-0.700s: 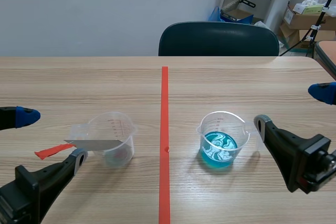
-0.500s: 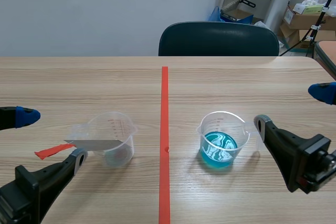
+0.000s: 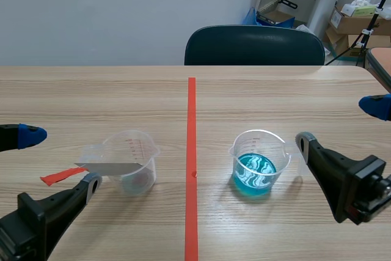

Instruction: Do the redox reaction experiment

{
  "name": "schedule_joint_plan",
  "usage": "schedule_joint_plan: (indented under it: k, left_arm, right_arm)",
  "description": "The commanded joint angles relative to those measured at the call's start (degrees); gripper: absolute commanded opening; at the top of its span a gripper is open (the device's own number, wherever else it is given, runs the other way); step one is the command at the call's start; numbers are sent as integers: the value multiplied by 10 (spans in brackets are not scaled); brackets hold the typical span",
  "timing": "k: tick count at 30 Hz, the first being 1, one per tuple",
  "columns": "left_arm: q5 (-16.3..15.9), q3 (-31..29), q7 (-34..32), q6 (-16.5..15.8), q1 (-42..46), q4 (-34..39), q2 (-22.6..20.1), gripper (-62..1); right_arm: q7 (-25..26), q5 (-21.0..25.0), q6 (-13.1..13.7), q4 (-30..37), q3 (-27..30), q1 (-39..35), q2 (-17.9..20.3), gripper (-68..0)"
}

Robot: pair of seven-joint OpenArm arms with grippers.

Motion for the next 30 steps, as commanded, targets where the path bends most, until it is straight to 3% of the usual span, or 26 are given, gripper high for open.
schedule_joint_plan:
  k: [1,9,22,30]
  left_arm:
    - [-5,0,-8,-1,0,12,0,14]
    - [-6,-17,-17,4,29,13,0,14]
    - [-9,-97,-134,6,205,14,0,14]
    - [-42,-132,-153,8,266,14,0,14]
  right_arm:
    - [14,7,-2,5,8,6,0,4]
    - [22,7,-2,5,8,6,0,4]
    - [23,6,0,5,7,6,0,4]
    - [52,-34,14,5,7,7,2,4]
